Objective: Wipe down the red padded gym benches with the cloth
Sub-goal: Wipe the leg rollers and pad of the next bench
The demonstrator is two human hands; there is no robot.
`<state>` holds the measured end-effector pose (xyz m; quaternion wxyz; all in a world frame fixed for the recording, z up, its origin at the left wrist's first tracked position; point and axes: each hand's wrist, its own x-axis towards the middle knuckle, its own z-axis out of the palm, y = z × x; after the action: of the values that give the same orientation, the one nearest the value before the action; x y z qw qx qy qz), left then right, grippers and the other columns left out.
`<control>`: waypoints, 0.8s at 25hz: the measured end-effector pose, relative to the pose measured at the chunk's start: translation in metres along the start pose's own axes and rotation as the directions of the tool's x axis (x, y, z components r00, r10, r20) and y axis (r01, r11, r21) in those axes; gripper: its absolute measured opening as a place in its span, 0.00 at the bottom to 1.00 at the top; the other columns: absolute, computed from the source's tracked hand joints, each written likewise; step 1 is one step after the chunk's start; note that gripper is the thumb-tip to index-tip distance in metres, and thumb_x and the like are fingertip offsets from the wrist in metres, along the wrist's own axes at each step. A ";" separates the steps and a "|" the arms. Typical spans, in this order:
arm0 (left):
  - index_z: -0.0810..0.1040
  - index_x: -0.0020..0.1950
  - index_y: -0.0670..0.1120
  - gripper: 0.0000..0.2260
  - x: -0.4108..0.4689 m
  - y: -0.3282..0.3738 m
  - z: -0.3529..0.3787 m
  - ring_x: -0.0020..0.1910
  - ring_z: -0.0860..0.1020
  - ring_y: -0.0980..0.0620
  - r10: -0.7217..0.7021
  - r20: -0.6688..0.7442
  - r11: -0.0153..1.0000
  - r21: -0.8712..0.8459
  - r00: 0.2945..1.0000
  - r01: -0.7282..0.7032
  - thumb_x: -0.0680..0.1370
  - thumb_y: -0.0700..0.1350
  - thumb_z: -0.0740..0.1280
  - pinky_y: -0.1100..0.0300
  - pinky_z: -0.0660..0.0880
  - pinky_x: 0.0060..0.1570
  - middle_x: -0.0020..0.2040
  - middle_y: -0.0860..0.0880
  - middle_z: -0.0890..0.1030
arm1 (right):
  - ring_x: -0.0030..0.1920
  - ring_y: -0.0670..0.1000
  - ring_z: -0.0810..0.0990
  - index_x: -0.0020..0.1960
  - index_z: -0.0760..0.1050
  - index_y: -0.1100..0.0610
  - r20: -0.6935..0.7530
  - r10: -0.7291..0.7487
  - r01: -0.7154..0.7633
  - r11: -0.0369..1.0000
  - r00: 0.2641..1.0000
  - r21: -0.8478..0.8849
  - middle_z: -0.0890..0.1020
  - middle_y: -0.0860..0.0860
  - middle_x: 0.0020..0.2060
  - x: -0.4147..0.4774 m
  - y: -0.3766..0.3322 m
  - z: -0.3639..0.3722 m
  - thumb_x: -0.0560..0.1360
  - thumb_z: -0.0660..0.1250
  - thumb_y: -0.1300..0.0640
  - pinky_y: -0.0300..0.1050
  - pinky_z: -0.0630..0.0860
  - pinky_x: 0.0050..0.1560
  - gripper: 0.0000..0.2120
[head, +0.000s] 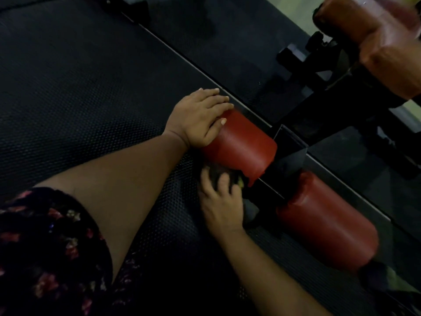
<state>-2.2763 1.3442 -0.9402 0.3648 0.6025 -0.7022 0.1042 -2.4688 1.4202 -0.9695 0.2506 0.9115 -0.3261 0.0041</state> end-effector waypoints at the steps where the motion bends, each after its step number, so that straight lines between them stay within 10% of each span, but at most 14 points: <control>1: 0.79 0.65 0.45 0.21 0.000 0.000 0.000 0.67 0.74 0.41 -0.005 0.001 1.000 -0.001 1.000 0.005 0.79 0.51 0.57 0.43 0.69 0.67 0.64 0.45 0.80 | 0.57 0.60 0.68 0.56 0.83 0.49 0.008 -0.059 0.059 0.998 0.998 -0.016 0.78 0.49 0.59 0.016 -0.012 -0.006 0.75 0.53 0.54 0.51 0.64 0.45 0.21; 5: 0.79 0.66 0.45 0.21 0.000 0.000 -0.003 0.68 0.74 0.41 0.000 0.024 1.000 -0.002 1.000 0.000 0.79 0.51 0.56 0.43 0.67 0.68 0.64 0.45 0.80 | 0.72 0.58 0.65 0.76 0.62 0.52 0.238 -0.223 0.267 0.948 0.945 -0.172 0.67 0.51 0.73 0.056 -0.044 -0.018 0.82 0.50 0.52 0.50 0.72 0.57 0.23; 13: 0.79 0.65 0.44 0.20 0.001 0.003 -0.004 0.67 0.75 0.41 -0.001 0.008 1.000 0.027 1.000 0.001 0.79 0.51 0.58 0.42 0.68 0.67 0.63 0.45 0.80 | 0.53 0.61 0.69 0.56 0.83 0.47 -0.004 0.239 -0.234 0.953 0.971 0.193 0.68 0.51 0.66 -0.047 0.038 -0.021 0.70 0.60 0.51 0.53 0.76 0.42 0.19; 17: 0.80 0.65 0.45 0.19 -0.001 0.003 0.000 0.66 0.75 0.42 0.002 -0.018 0.998 0.058 1.000 -0.001 0.79 0.50 0.58 0.42 0.70 0.66 0.63 0.45 0.80 | 0.55 0.64 0.70 0.62 0.80 0.49 -0.033 0.656 -0.582 0.692 0.754 0.427 0.69 0.59 0.68 -0.029 0.092 -0.058 0.70 0.65 0.51 0.52 0.73 0.49 0.21; 20: 0.78 0.67 0.46 0.20 0.000 0.002 -0.001 0.67 0.74 0.43 0.008 0.003 0.998 0.069 1.000 -0.008 0.80 0.52 0.57 0.44 0.68 0.67 0.65 0.46 0.79 | 0.64 0.63 0.69 0.68 0.75 0.49 0.225 0.755 -0.742 0.459 0.615 0.488 0.65 0.57 0.71 0.025 0.156 -0.052 0.75 0.68 0.54 0.50 0.68 0.61 0.21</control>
<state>-2.2778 1.3453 -0.9394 0.3426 0.6121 -0.7010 0.1289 -2.5339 1.3262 -0.8491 -0.0388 0.7056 -0.6740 0.2151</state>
